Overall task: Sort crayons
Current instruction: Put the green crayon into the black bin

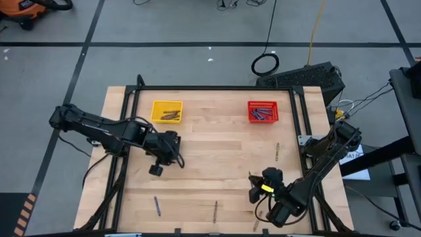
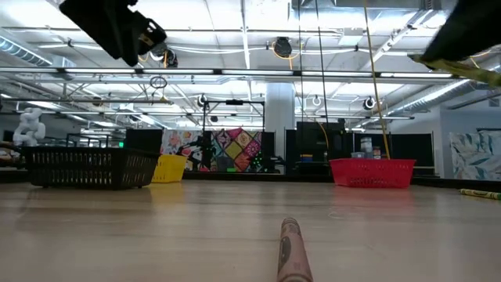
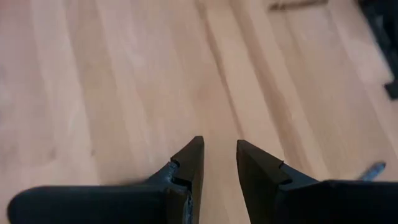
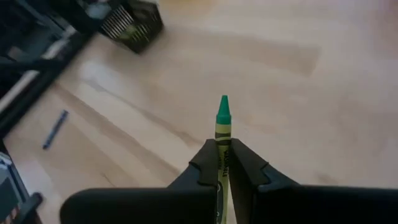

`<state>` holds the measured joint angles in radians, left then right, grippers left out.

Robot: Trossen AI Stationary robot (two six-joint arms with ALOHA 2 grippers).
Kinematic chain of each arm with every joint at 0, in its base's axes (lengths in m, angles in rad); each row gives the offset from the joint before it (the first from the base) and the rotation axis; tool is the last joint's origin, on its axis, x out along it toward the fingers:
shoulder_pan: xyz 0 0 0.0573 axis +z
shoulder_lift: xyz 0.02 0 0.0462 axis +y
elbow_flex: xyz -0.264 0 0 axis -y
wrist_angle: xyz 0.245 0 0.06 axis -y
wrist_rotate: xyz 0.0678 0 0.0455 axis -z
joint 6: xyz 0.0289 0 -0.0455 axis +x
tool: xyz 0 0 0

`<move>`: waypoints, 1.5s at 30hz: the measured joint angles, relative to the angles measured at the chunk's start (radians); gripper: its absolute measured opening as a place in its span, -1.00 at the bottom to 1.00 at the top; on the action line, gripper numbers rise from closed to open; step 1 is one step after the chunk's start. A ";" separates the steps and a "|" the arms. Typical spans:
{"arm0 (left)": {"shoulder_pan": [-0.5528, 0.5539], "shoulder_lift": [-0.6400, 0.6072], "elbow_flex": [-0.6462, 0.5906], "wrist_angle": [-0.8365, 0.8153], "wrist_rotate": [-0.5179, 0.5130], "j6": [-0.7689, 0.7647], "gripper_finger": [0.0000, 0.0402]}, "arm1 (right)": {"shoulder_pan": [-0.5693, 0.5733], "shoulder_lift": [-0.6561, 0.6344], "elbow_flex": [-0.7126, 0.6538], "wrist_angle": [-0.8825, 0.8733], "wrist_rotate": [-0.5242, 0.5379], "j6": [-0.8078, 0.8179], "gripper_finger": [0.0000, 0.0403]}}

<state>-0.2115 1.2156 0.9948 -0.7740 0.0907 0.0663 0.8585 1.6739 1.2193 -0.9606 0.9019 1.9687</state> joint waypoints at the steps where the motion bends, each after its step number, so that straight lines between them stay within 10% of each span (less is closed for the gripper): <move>1: 0.000 0.000 -0.016 0.042 0.011 0.001 -0.54 | -0.001 -0.001 0.000 0.003 0.027 -0.019 -1.00; 18: -0.008 0.069 -0.260 0.850 0.083 -0.081 -0.54 | -0.092 -0.002 0.000 0.226 0.330 -0.404 -1.00; 33: -0.012 0.260 -0.260 1.201 0.173 -0.114 -0.54 | -0.198 -0.002 0.001 0.860 0.292 -1.214 -1.00; 45: -0.011 0.288 -0.260 1.315 0.139 -0.114 -0.54 | -0.225 -0.002 0.001 1.048 0.193 -1.406 -1.00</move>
<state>-0.2222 1.5038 0.7349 0.5407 0.2297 -0.0479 0.6334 1.6714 1.2201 0.0874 1.0954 0.5627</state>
